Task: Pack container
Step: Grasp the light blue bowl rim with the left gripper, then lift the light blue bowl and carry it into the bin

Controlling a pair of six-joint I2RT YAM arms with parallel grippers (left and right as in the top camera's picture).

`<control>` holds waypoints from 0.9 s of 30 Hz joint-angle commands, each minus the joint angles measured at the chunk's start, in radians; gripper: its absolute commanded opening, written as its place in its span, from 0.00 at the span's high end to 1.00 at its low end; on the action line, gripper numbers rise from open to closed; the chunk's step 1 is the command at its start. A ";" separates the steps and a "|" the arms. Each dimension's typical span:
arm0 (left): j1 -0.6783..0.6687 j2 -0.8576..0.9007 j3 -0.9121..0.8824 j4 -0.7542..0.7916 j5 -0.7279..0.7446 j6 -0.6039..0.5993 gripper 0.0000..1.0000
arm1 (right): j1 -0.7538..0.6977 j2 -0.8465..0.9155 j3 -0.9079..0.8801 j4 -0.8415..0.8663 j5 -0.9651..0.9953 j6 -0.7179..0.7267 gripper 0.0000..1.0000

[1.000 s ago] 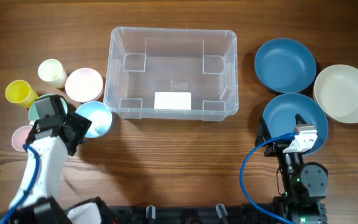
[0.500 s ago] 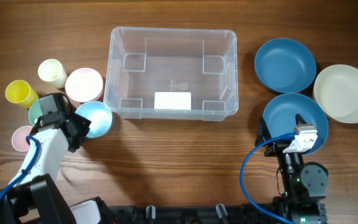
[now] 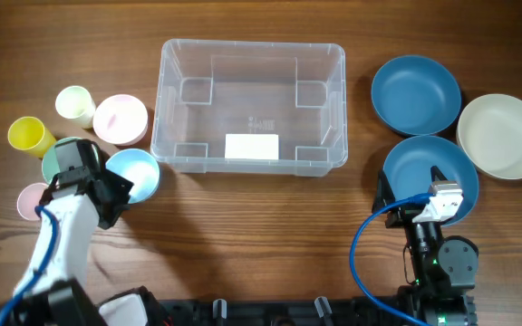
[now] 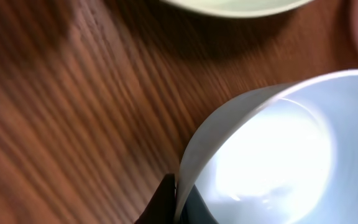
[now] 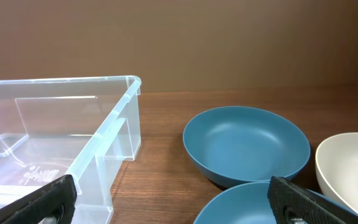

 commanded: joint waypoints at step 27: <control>-0.315 -0.215 0.772 -0.391 0.156 0.322 0.96 | -0.005 -0.001 -0.002 0.003 -0.009 -0.007 0.00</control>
